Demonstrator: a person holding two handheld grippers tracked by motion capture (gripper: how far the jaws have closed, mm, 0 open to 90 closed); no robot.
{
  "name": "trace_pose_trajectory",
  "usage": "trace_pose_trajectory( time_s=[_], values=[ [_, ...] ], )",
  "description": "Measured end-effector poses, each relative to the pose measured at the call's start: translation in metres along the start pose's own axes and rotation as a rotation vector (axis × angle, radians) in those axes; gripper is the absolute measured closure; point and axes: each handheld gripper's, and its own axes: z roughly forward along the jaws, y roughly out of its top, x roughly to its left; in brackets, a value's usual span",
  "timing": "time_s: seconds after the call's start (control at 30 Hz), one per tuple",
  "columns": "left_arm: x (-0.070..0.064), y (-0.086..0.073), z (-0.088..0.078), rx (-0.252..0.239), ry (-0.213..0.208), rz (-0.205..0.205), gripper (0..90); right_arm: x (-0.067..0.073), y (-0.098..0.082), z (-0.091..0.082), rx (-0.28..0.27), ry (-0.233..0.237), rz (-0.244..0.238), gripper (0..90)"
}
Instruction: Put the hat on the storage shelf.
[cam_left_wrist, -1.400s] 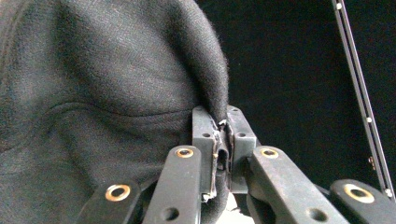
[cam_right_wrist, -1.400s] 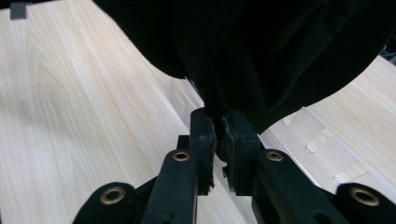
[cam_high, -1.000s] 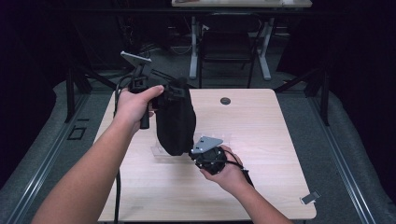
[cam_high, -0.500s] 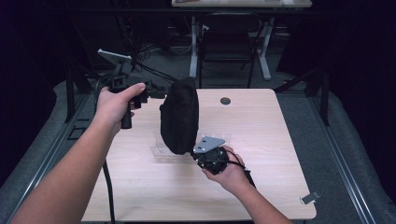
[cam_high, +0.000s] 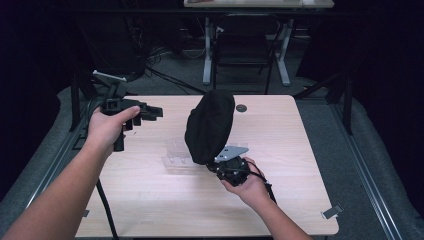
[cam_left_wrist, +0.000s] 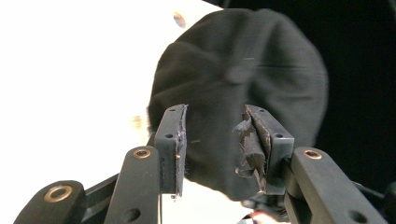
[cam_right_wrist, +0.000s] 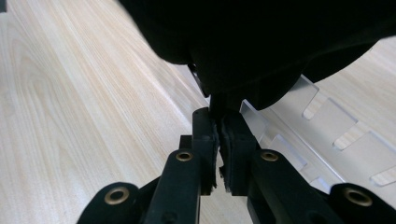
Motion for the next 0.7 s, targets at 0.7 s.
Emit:
trace_pose_trajectory(
  time_s=[0.7],
  values=[
    [0.028,-0.009,-0.012,-0.002,0.12,0.016,58.4,-0.002,-0.005,-0.004,0.009,-0.027,-0.008,83.2]
  ],
)
